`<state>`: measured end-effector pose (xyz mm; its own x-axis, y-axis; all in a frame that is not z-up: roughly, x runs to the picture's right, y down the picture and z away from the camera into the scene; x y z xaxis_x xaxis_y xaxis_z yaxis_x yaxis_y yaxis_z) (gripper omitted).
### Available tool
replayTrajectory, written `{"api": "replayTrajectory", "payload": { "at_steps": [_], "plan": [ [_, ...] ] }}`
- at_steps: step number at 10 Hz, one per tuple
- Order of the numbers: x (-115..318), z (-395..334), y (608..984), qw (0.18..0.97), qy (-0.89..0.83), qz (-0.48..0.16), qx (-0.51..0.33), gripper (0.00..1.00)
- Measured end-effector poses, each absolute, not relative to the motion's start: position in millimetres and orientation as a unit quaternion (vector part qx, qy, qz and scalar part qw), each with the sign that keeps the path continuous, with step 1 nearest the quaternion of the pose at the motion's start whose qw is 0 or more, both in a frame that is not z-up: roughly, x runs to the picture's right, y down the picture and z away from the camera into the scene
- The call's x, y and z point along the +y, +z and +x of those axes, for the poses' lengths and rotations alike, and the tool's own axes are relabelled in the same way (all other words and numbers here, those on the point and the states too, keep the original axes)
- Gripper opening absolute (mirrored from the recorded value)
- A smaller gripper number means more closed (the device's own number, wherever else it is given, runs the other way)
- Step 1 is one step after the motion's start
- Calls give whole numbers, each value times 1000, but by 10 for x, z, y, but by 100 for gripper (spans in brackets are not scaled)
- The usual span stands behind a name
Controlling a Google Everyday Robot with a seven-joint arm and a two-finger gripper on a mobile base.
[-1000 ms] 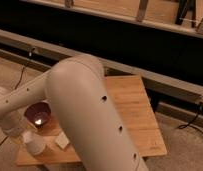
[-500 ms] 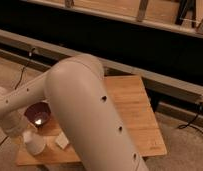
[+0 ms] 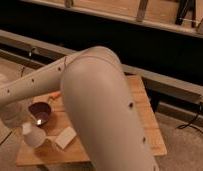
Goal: Place the ceramic cup over the eraser
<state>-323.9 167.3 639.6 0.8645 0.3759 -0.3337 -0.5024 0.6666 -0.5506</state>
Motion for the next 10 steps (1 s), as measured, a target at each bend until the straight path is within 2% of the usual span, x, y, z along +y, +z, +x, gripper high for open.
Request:
{"api": "replayTrajectory", "payload": {
  "at_steps": [5,10],
  "plan": [
    [1151,-2789,6043,903,309,-285,91,9],
    [915,-2093,6050,869,409,-255,112,9]
  ]
}}
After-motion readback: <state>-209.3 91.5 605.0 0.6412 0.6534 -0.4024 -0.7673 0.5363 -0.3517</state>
